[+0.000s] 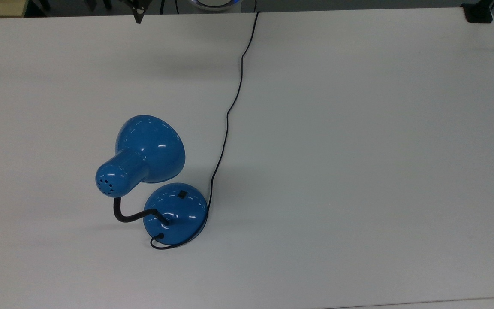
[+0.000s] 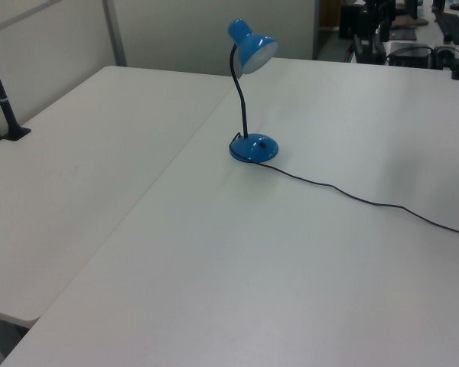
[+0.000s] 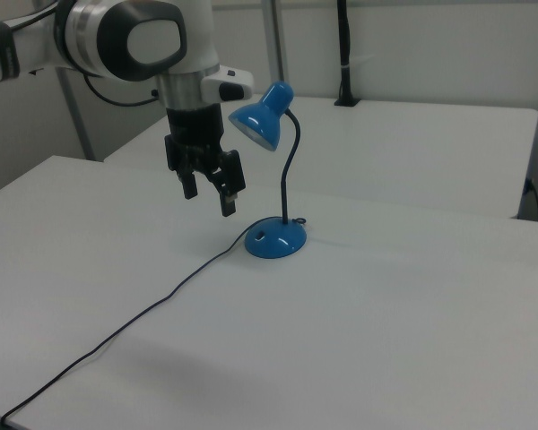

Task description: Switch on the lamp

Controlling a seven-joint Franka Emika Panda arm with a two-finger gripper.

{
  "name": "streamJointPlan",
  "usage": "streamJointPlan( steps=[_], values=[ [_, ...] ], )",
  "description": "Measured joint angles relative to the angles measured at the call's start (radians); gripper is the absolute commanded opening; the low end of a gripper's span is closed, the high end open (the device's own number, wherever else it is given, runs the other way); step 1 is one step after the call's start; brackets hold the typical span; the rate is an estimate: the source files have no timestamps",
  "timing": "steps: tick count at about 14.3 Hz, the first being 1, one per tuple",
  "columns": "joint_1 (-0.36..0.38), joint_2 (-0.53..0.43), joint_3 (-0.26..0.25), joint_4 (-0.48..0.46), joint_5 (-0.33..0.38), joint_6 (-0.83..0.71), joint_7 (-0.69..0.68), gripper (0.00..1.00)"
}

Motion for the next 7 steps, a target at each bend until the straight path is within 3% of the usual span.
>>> streamJointPlan(
  steps=[7],
  values=[
    [0.001,0.036,0.0,0.003,0.0,0.0,-0.023,1.0]
  ],
)
